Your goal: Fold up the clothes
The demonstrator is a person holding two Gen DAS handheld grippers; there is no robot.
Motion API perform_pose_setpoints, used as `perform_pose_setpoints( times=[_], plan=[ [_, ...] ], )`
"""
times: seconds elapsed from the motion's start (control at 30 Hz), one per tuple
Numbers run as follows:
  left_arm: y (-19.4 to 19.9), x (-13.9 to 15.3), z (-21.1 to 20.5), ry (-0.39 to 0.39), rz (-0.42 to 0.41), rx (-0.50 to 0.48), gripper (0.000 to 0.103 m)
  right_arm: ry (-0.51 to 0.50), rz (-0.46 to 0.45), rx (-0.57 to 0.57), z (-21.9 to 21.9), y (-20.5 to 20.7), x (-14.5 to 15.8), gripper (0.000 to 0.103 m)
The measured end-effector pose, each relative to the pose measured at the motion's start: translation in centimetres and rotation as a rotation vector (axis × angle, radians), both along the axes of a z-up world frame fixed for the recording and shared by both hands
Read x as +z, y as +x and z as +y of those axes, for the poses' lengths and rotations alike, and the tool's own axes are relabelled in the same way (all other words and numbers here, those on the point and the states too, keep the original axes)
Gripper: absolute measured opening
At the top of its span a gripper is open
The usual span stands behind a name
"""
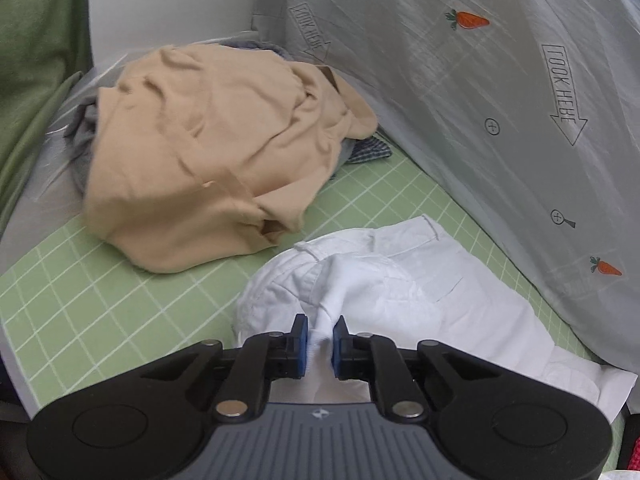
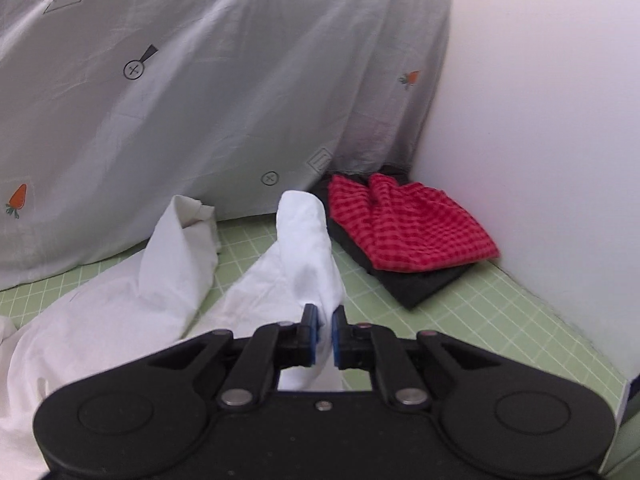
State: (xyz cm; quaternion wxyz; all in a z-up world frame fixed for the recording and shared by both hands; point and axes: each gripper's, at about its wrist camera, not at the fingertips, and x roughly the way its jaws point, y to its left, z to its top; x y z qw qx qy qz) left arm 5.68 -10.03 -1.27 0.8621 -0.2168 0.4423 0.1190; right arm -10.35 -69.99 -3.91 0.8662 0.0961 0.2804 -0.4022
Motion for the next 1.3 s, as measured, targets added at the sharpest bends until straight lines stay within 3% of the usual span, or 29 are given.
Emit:
perform_pose_setpoints(
  times=[0.13,0.27,0.33,0.4,0.47,0.57,0.67,0.73,0.8,1.0,1.07,1.2,1.3],
  plan=[
    [-3.6,-1.1,2.2,-0.019,0.038,0.044,0.013,0.067,0.032,-0.011,1.0,-5.0,-1.9,0.008],
    [-5.3,-2.1,2.3,-0.031,0.072,0.033,0.013,0.267,0.046,0.017,1.8,-7.9,-5.4,0.009],
    [-6.1,-2.7,2.3,-0.038,0.089,0.028,0.013,0.351,0.019,0.0,2.4,-8.8,-6.7,0.018],
    [-6.9,-3.2,2.3,-0.044,0.106,0.022,0.016,0.435,-0.049,-0.047,2.6,-9.6,-7.6,0.055],
    [-7.8,-3.7,2.3,-0.05,0.123,0.017,0.018,0.503,-0.103,-0.077,2.8,-9.9,-8.3,0.068],
    [-9.0,-4.5,2.4,-0.059,0.149,0.009,0.038,0.562,-0.129,-0.065,2.9,-9.0,-8.9,0.078],
    [-9.5,-5.6,2.7,-0.113,0.174,0.034,0.041,0.621,-0.156,-0.053,3.0,-8.2,-9.5,0.078],
    [-9.5,-6.4,2.9,-0.161,0.19,0.06,0.041,0.661,-0.173,-0.045,3.1,-7.6,-9.9,0.073],
    [-9.4,-7.1,3.2,-0.198,0.209,0.074,0.041,0.7,-0.191,-0.036,3.2,-7.1,-10.3,0.052],
    [-7.9,-9.6,3.3,-0.304,0.271,0.114,0.039,0.781,-0.21,-0.009,3.1,-4.6,-11.3,0.033],
    [-7.1,-10.1,3.2,-0.32,0.276,0.13,0.035,0.777,-0.19,0.003,2.7,-3.1,-11.4,0.03],
    [-3.8,-10.0,2.5,-0.299,0.259,0.138,0.015,0.771,-0.151,0.026,2.0,0.0,-11.8,0.026],
    [-0.3,-9.9,1.6,-0.281,0.252,0.125,0.014,0.756,-0.132,0.051,0.9,3.9,-11.9,0.026]
  ],
)
